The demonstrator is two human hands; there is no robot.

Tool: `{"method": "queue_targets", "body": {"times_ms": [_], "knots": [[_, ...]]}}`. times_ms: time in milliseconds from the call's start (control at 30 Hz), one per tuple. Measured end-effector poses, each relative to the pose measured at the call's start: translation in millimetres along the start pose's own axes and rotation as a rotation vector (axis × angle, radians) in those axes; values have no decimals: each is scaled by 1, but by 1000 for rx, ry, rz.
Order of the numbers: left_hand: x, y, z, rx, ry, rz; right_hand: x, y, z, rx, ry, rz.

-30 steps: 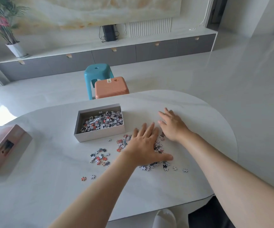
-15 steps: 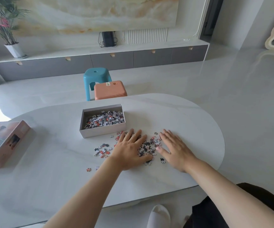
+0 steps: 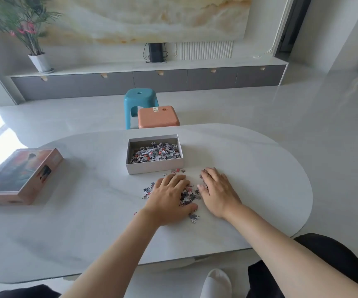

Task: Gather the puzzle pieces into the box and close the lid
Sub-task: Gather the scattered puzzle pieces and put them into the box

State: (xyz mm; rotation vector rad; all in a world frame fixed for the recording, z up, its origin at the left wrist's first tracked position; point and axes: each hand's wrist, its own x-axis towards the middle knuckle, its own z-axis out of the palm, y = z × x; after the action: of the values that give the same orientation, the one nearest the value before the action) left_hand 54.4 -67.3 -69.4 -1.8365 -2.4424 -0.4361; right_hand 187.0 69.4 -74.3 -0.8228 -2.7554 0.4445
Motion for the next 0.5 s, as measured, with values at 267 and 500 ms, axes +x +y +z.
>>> {"method": "queue_targets", "body": {"times_ms": [267,500], "knots": [[-4,-30,-4,-22,2,-59,17,-37,15,109,-22,-195],[-14,-45,-21,-96,70,-19,30,-49,20,158,-107,-210]]}}
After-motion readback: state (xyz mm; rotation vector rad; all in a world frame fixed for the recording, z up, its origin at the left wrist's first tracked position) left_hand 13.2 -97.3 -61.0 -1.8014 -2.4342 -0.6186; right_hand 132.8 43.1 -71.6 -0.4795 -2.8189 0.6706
